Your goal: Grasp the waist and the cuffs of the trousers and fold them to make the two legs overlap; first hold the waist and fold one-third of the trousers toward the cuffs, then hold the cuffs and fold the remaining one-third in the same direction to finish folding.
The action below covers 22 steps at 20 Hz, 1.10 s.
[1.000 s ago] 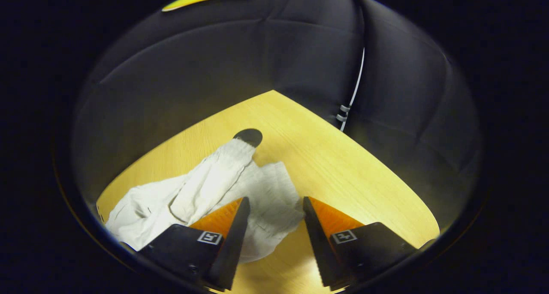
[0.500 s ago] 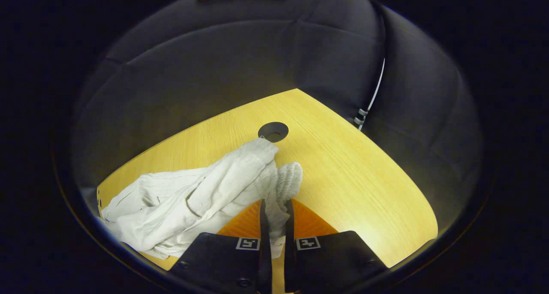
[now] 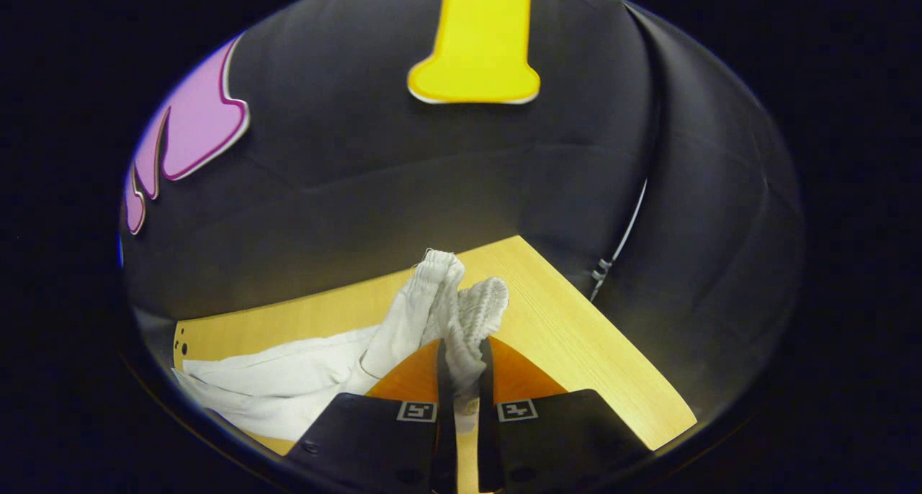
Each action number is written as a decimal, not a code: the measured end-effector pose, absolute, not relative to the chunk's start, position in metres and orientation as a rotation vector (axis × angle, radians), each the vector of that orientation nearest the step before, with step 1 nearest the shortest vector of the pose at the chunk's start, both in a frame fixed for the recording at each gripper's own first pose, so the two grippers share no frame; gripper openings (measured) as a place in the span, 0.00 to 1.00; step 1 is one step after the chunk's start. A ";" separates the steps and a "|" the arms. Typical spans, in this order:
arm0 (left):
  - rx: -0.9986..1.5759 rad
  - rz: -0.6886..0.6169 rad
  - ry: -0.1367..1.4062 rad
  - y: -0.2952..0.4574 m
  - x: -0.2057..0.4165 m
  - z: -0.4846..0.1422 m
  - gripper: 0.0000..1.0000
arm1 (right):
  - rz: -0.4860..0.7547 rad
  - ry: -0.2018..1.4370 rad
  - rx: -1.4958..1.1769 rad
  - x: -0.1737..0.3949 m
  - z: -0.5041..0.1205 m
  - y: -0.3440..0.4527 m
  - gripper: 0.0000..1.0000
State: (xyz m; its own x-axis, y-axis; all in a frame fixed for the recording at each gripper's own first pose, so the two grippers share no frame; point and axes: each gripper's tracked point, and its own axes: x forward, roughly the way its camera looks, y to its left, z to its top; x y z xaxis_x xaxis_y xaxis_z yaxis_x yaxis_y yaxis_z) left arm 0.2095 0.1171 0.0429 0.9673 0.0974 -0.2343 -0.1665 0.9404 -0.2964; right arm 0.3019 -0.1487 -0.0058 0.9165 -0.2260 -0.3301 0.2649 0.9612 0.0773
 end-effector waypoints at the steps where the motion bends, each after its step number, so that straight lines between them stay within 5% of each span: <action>1: -0.323 0.134 0.222 0.122 0.209 0.042 0.96 | -0.243 0.316 0.120 0.302 -0.002 -0.143 0.16; 18: -0.420 0.124 0.255 0.175 0.235 0.003 0.96 | 0.110 0.368 0.137 0.280 -0.070 0.075 0.15; 22: -0.407 0.105 0.260 0.169 0.269 -0.001 0.96 | 0.159 0.433 0.100 0.266 -0.105 0.102 0.28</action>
